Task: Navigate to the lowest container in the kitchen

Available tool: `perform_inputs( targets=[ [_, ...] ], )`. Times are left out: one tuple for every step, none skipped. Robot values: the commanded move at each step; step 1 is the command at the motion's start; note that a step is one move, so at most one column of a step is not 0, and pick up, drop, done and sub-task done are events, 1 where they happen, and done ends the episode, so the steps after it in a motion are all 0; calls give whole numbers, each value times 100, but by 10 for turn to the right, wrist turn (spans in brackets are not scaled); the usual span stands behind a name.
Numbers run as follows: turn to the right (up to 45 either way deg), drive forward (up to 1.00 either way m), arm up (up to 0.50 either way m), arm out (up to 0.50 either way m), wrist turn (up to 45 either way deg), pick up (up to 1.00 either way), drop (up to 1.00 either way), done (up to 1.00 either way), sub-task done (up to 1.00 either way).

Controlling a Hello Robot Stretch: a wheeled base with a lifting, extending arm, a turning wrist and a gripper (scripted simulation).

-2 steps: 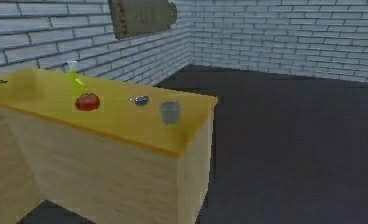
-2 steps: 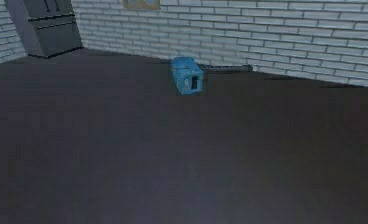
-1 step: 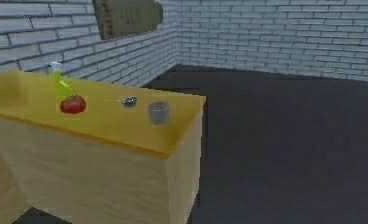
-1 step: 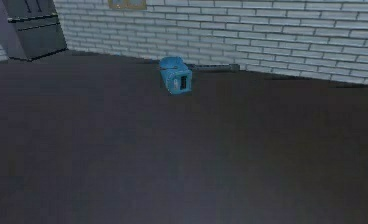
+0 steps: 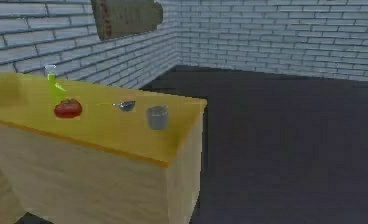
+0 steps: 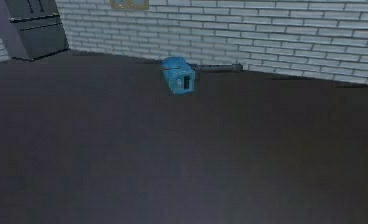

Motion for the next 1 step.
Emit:
perform_inputs(
  targets=[
    [-450,0,0,0,0,0,0,0,0]
  ],
)
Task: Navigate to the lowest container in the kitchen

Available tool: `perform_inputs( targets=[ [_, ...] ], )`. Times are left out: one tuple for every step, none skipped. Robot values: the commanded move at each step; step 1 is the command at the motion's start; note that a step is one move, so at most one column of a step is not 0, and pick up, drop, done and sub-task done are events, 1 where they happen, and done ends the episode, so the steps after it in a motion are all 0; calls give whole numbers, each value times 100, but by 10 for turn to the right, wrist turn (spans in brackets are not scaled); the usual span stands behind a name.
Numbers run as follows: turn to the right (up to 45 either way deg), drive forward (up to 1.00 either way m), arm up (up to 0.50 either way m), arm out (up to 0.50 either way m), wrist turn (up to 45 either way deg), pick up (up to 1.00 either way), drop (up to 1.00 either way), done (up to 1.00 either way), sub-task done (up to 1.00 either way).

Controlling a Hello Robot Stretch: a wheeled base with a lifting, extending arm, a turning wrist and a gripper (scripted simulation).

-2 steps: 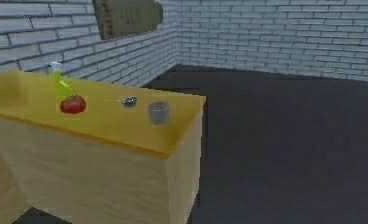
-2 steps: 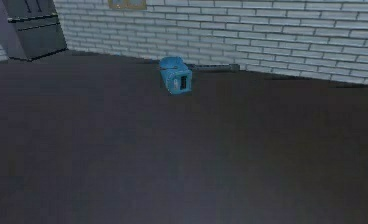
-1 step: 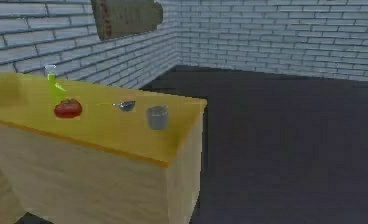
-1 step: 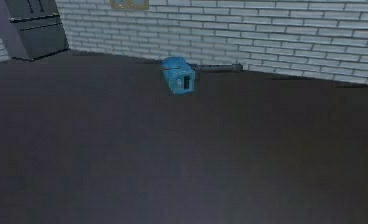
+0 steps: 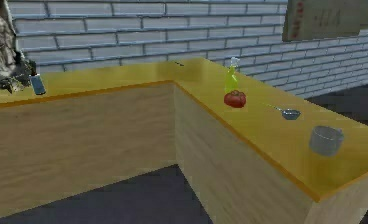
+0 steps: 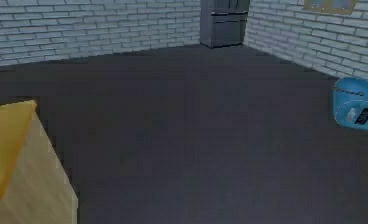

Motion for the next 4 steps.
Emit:
perform_inputs(
  targets=[
    [-150,0,0,0,0,0,0,0,0],
    [0,30,0,0,0,0,0,0,0],
    [-450,0,0,0,0,0,0,0,0],
    [-450,0,0,0,0,0,0,0,0]
  ],
)
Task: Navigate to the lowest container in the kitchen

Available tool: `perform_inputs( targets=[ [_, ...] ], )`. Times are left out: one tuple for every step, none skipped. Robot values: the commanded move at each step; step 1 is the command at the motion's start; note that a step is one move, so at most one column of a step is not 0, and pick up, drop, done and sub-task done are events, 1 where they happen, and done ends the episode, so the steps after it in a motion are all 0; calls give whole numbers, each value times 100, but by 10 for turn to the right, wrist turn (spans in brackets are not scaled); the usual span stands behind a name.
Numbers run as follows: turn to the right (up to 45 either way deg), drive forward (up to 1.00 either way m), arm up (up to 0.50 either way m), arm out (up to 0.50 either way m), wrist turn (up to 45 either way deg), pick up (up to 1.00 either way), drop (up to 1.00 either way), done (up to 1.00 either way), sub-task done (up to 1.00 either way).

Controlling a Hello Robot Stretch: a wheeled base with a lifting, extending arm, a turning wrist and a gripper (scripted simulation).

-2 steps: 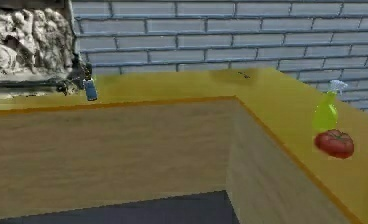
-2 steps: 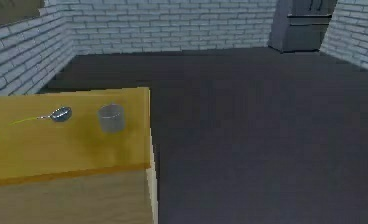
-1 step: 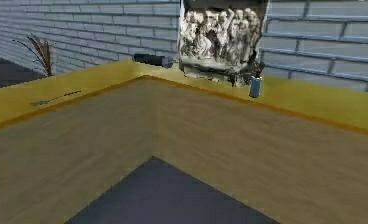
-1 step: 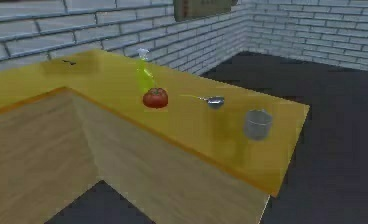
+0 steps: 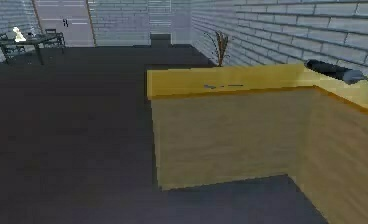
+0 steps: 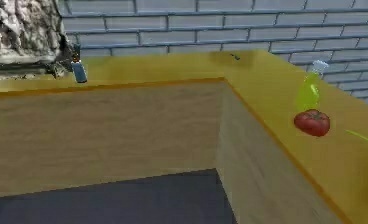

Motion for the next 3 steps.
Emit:
perform_inputs(
  targets=[
    [-420,0,0,0,0,0,0,0,0],
    [0,100,0,0,0,0,0,0,0],
    [-90,0,0,0,0,0,0,0,0]
  ],
)
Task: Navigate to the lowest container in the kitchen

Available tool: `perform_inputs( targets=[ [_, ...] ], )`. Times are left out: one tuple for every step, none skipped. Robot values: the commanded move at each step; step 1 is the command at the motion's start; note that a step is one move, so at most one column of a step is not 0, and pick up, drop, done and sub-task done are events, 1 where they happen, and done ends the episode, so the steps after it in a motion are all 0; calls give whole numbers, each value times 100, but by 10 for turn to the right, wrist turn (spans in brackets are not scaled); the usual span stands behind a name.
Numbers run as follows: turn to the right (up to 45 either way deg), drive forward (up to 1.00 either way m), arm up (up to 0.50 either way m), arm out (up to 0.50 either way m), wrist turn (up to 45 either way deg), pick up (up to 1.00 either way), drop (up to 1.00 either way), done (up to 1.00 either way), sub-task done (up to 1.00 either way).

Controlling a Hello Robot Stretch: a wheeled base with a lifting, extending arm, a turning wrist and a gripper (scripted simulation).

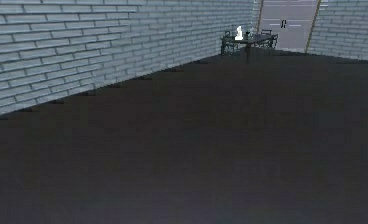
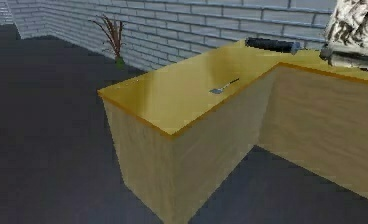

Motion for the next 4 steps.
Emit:
perform_inputs(
  targets=[
    [0,20,0,0,0,0,0,0,0],
    [210,0,0,0,0,0,0,0,0],
    [0,100,0,0,0,0,0,0,0],
    [30,0,0,0,0,0,0,0,0]
  ],
)
